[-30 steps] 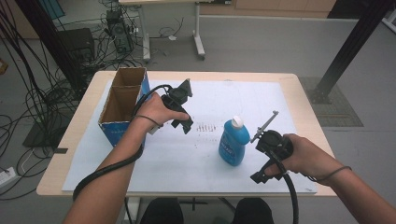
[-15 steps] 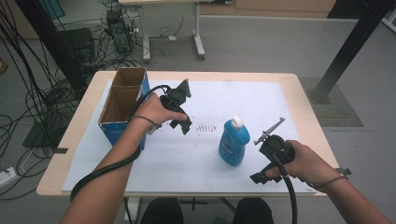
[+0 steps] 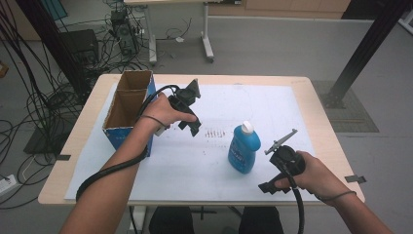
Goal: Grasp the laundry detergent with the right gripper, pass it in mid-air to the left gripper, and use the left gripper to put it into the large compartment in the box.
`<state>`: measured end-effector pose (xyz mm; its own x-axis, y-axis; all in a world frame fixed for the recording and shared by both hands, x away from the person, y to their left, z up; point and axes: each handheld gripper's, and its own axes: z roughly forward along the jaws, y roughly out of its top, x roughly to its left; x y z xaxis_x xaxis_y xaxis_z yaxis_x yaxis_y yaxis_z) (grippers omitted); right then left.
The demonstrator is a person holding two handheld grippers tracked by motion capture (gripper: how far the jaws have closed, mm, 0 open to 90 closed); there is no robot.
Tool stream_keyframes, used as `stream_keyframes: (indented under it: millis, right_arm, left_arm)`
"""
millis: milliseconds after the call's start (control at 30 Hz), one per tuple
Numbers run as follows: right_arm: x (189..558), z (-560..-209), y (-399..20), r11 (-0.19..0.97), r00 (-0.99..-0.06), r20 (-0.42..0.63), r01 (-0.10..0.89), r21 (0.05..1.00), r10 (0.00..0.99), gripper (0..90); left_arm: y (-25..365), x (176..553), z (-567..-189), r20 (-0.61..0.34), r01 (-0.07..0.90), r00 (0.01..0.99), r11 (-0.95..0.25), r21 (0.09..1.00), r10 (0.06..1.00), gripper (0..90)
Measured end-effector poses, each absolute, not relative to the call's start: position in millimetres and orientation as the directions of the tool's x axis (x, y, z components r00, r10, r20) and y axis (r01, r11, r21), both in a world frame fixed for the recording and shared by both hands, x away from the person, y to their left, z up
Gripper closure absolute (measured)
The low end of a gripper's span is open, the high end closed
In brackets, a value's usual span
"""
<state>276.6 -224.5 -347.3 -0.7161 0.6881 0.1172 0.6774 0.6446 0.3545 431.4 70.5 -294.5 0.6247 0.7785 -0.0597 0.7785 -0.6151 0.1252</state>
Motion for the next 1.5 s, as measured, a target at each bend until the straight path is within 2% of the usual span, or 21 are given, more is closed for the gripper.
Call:
stream_keyframes:
  millis: [967, 1500]
  right_arm:
    - [280, -348, -225, 0.647, -0.721, 0.122, 0.673, 0.357, 0.683, 4.6]
    - [278, -363, -228, 0.618, -0.7, 0.114, 0.685, 0.386, 0.705, 4.4]
  left_arm:
    - [70, 433, -294, -0.06, 0.781, 0.621, -0.611, 0.13, 0.781, 9.8]
    - [70, 430, -297, -0.058, 0.776, 0.627, -0.617, 0.129, 0.777, 9.8]
